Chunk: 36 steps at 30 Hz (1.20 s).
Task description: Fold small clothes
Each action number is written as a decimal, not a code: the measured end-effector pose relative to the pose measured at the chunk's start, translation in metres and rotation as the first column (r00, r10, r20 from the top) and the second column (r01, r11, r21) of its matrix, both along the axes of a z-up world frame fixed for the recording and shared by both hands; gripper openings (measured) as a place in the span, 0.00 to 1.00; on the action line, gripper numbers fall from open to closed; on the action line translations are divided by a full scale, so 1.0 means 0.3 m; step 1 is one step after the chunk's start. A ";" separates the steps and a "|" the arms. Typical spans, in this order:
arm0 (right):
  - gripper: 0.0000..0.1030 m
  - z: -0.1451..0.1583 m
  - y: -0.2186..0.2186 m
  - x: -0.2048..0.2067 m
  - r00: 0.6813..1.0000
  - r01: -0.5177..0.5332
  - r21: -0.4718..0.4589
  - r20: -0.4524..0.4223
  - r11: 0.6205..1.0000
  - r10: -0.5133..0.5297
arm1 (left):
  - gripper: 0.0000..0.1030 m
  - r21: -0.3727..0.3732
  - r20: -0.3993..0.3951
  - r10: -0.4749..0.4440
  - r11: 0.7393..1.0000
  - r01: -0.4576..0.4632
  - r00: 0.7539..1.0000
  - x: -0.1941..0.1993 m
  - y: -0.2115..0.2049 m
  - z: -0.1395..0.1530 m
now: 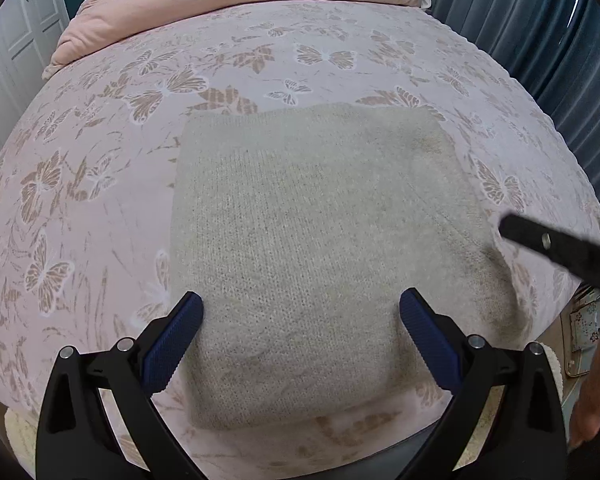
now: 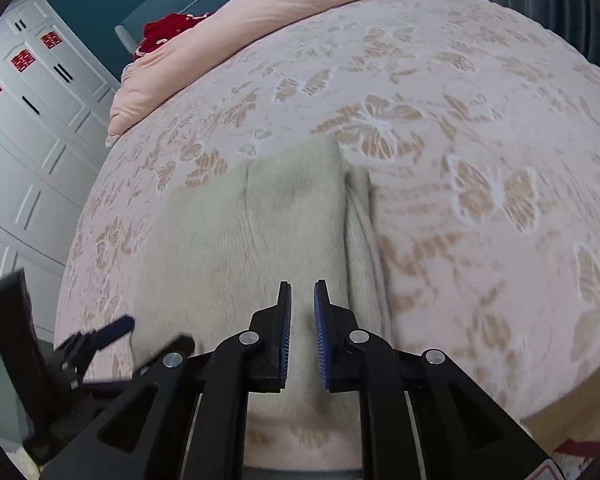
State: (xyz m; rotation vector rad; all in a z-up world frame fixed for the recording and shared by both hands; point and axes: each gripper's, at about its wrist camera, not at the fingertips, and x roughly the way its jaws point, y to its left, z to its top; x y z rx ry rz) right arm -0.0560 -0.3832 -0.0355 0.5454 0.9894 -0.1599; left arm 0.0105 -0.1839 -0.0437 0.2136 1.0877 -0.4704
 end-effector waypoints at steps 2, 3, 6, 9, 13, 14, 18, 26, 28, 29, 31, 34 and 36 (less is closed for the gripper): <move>0.13 -0.060 0.031 -0.032 0.997 -0.017 -0.042 -0.076 0.999 0.014 | 0.94 0.004 0.010 -0.002 1.000 0.002 1.000 -0.007 -0.006 -0.001; 0.14 -0.111 0.042 -0.029 0.992 -0.031 -0.082 -0.128 0.996 0.021 | 0.95 0.007 0.013 -0.005 1.000 0.005 1.000 -0.009 -0.010 -0.003; 0.17 -0.202 0.036 -0.026 0.988 -0.047 -0.117 -0.151 0.992 0.029 | 0.95 0.012 0.004 -0.017 1.000 0.017 1.000 -0.017 -0.011 -0.003; 0.32 -0.127 0.009 -0.034 0.994 -0.008 -0.064 -0.111 0.998 0.001 | 0.95 -0.006 0.002 -0.016 1.000 0.016 1.000 -0.019 0.028 0.020; 0.74 -0.062 -0.029 -0.076 0.998 0.029 -0.021 -0.047 0.999 -0.030 | 0.95 -0.110 -0.039 0.028 0.993 -0.032 0.999 0.009 0.142 0.026; 0.76 -0.060 -0.036 -0.087 0.999 0.041 -0.014 -0.035 0.999 -0.042 | 0.95 -0.122 -0.050 0.056 0.991 -0.062 0.997 0.021 0.172 0.017; 0.78 -0.142 -0.062 -0.087 0.996 0.059 0.099 -0.075 0.993 -0.052 | 0.95 -0.226 -0.213 0.135 0.957 -0.184 0.968 0.074 0.264 -0.051; 0.86 -0.275 -0.066 -0.053 0.994 0.103 0.315 -0.074 0.944 -0.083 | 0.95 -0.323 -0.426 0.160 0.892 -0.315 0.891 0.146 0.260 -0.200; 0.87 -0.283 -0.076 -0.036 0.994 0.108 0.349 -0.064 0.931 -0.091 | 0.96 -0.334 -0.453 0.158 0.883 -0.331 0.878 0.159 0.238 -0.223; 0.92 -0.287 -0.080 -0.024 0.994 0.108 0.365 -0.060 0.925 -0.093 | 0.96 -0.326 -0.459 0.167 0.882 -0.340 0.873 0.164 0.226 -0.231; 0.95 -0.295 -0.085 0.008 0.996 0.091 0.404 -0.040 0.910 -0.081 | 0.96 -0.323 -0.469 0.177 0.877 -0.354 0.865 0.180 0.208 -0.242; 0.95 -0.312 -0.077 0.075 0.998 0.061 0.445 -0.032 0.893 -0.052 | 0.96 -0.315 -0.486 0.186 0.874 -0.369 0.854 0.203 0.191 -0.249; 0.92 -0.314 -0.069 0.116 0.999 0.049 0.437 -0.033 0.898 -0.038 | 0.96 -0.308 -0.491 0.174 0.882 -0.356 0.854 0.215 0.176 -0.250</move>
